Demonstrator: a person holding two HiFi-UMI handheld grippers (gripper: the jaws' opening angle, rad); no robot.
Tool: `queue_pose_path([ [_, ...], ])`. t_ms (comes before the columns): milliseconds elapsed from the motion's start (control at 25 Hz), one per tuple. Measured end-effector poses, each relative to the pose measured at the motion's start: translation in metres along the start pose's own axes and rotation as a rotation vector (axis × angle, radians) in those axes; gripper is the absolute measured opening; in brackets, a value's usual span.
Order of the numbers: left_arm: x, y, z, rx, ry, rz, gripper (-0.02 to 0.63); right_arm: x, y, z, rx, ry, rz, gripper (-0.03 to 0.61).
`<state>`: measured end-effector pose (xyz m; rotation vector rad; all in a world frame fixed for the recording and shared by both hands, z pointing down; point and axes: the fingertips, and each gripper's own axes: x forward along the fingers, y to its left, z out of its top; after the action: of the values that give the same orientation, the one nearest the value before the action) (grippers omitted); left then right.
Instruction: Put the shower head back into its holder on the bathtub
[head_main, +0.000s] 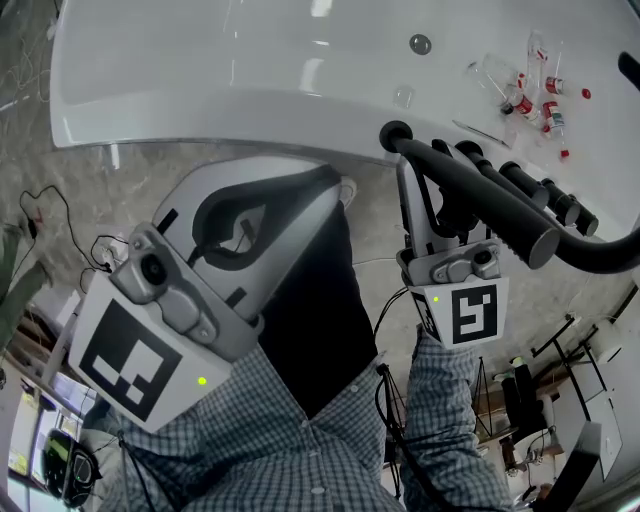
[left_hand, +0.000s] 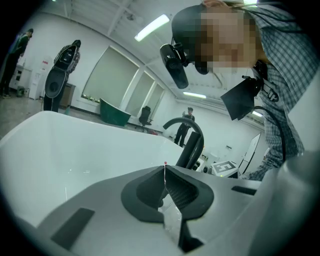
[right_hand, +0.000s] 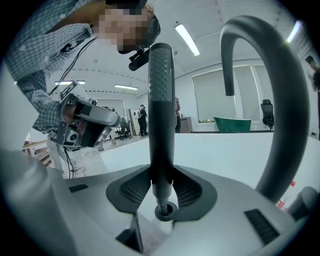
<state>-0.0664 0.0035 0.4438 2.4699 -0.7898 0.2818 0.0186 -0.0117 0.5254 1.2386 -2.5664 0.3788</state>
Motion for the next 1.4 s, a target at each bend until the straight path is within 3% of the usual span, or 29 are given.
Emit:
queue_pose_path([
  [520,-0.002,0.022,-0.008,0.016,0.023,0.034,0.014,0.023,-0.007,-0.044,-0.019,0.067,0.006,0.135],
  [960,0.006,0.026,-0.012,0.005,0.032,0.036,0.015,0.035,-0.007,-0.051,-0.103,0.075,-0.01,0.135],
  [1400,0.008,0.024,-0.008,0.019,0.039,0.029,0.014,0.034,-0.005,-0.059,-0.113,0.117,-0.015,0.135],
])
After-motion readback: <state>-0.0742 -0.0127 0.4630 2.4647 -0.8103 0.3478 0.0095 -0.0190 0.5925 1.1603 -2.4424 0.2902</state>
